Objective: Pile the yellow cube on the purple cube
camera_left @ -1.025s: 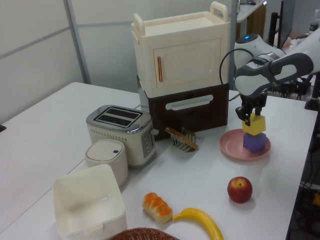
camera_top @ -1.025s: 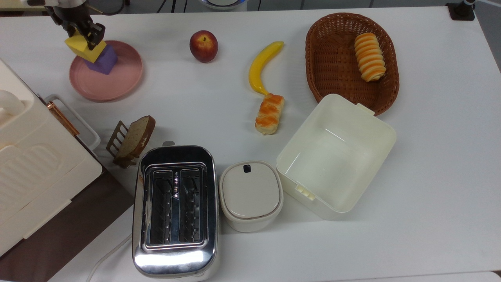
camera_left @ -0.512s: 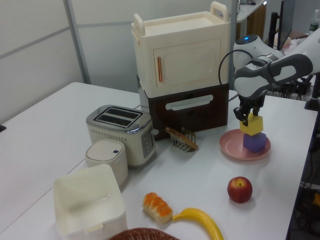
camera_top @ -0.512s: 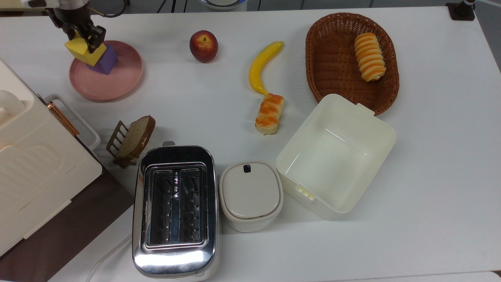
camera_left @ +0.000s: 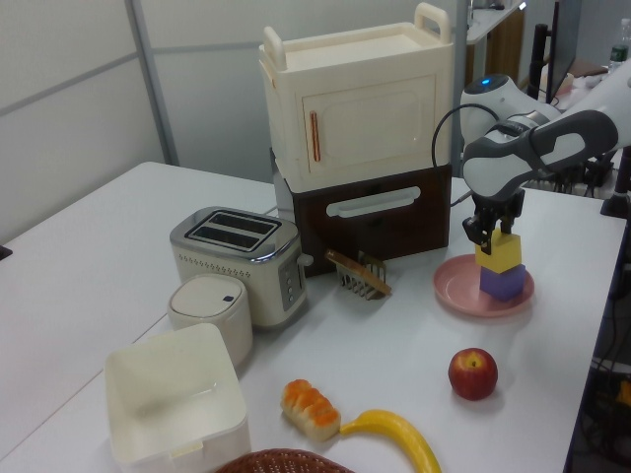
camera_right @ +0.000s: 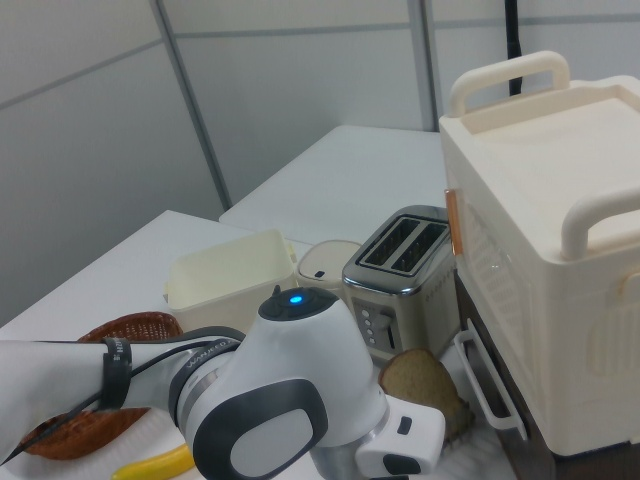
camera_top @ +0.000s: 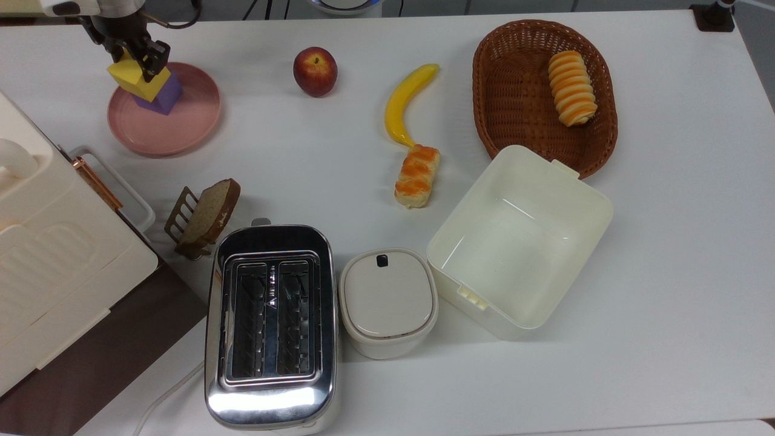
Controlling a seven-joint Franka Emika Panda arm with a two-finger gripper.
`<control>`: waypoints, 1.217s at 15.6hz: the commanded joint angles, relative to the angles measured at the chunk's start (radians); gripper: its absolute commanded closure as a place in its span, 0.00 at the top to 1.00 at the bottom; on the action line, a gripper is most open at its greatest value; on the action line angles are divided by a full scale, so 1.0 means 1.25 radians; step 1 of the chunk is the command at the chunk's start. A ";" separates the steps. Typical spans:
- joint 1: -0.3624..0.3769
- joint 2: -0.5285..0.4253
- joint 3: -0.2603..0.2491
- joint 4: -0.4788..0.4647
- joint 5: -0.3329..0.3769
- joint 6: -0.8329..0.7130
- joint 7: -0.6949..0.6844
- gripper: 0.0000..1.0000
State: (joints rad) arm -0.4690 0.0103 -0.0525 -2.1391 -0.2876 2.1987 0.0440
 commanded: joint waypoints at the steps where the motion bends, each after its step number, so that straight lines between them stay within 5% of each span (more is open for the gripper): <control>1: 0.010 -0.028 -0.007 -0.041 -0.023 0.017 0.010 0.18; 3: 0.008 -0.027 -0.007 -0.039 -0.023 0.016 0.019 0.67; 6: 0.008 -0.028 -0.007 -0.037 -0.022 0.013 0.022 1.00; 13: 0.008 -0.049 -0.007 -0.012 -0.015 -0.039 0.024 1.00; 17: 0.014 -0.055 0.006 0.114 0.015 -0.213 0.025 1.00; 19: 0.033 -0.039 0.025 0.266 0.086 -0.385 0.025 1.00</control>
State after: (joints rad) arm -0.4652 -0.0454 -0.0436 -2.0070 -0.2683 1.9549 0.0571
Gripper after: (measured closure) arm 0.000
